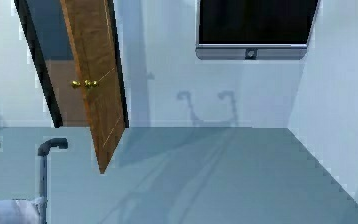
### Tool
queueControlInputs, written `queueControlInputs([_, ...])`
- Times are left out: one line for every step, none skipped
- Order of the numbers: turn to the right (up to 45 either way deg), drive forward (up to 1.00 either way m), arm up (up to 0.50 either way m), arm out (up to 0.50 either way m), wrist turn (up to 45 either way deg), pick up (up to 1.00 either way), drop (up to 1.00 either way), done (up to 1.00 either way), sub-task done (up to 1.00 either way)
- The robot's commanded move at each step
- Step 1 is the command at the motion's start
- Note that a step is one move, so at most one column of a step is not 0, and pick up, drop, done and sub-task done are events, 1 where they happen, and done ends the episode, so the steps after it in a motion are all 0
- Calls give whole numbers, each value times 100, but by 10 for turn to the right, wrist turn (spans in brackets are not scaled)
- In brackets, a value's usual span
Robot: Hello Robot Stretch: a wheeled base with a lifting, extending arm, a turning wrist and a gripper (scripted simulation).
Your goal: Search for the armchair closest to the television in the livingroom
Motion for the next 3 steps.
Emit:
queueControlInputs([450, 0, 0, 0, 0, 0, 0, 0, 0])
queueControlInputs([450, 0, 0, 0, 0, 0, 0, 0, 0])
queueControlInputs([450, 0, 0, 0, 0, 0, 0, 0, 0])
